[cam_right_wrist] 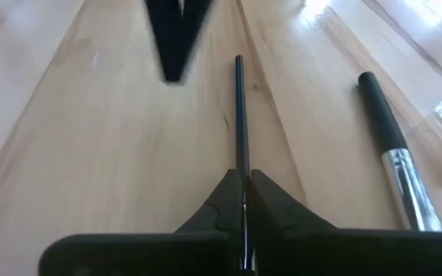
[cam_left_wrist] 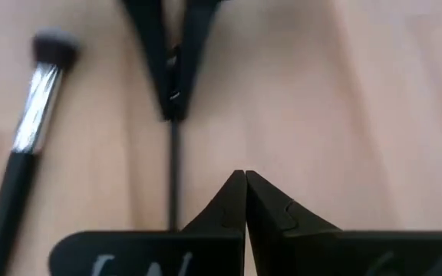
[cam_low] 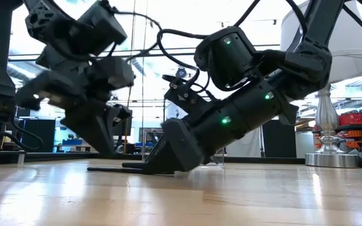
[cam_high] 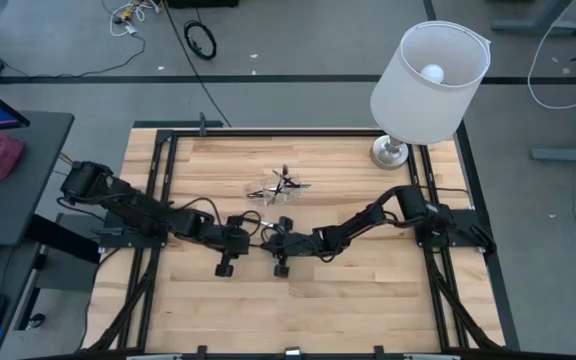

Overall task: Put items in baskets/containers
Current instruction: Put the black eyeshadow brush into the transparent organizer

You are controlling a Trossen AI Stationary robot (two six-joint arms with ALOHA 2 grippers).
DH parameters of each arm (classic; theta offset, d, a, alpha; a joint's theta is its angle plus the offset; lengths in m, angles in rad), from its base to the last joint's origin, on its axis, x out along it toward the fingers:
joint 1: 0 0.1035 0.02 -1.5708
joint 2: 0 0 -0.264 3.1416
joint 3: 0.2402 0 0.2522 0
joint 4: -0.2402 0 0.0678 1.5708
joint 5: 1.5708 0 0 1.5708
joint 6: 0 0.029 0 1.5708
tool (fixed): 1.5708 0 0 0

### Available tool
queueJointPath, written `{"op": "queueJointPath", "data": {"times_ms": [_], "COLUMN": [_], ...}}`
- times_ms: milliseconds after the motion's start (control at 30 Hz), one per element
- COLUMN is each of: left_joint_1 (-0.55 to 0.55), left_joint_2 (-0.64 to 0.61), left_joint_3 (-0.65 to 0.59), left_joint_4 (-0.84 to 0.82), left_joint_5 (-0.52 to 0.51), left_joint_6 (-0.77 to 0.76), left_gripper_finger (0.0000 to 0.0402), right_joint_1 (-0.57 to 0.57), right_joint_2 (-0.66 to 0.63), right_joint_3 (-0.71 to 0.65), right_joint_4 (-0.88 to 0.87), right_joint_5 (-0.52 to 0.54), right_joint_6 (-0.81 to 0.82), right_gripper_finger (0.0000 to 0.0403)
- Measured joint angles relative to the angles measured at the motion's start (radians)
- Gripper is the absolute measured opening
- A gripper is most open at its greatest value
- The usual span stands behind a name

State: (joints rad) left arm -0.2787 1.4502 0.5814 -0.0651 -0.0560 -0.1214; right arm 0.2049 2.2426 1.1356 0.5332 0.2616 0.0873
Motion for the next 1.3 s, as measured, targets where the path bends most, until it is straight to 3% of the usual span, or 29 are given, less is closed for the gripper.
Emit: {"op": "queueJointPath", "data": {"times_ms": [300,500,700,867,1033,1133,1300], "left_joint_1": [-0.162,-0.239,-0.264,-0.264,-0.264,-0.262,-0.261], "left_joint_2": [-0.017,-0.01,-0.01,-0.01,-0.01,-0.01,-0.01], "left_joint_3": [0.016,0.015,0.015,0.015,0.015,0.015,0.015], "left_joint_4": [0.0,-0.006,-0.006,-0.004,-0.006,-0.007,-0.008], "left_joint_5": [-0.031,-0.134,-0.182,-0.214,-0.221,-0.221,-0.23], "left_joint_6": [-0.142,-0.208,-0.208,-0.207,-0.207,-0.205,-0.189], "left_gripper_finger": [0.0006,0.0006,0.0008,0.0009,0.0009,0.0009,0.0009], "right_joint_1": [-0.017,-0.015,-0.05,-0.106,-0.159,-0.186,-0.198], "right_joint_2": [-0.096,-0.304,-0.506,-0.523,-0.508,-0.509,-0.499], "right_joint_3": [-0.002,0.0,0.048,0.14,0.173,0.176,0.167], "right_joint_4": [-0.148,-0.351,-0.573,-0.815,-0.943,-0.975,-0.997], "right_joint_5": [0.066,0.192,0.297,0.32,0.559,0.535,0.397], "right_joint_6": [-0.145,-0.315,-0.714,-1.026,-1.235,-1.26,-1.379], "right_gripper_finger": [0.0006,0.0006,0.0006,0.0006,0.0006,0.0006,0.0006]}}
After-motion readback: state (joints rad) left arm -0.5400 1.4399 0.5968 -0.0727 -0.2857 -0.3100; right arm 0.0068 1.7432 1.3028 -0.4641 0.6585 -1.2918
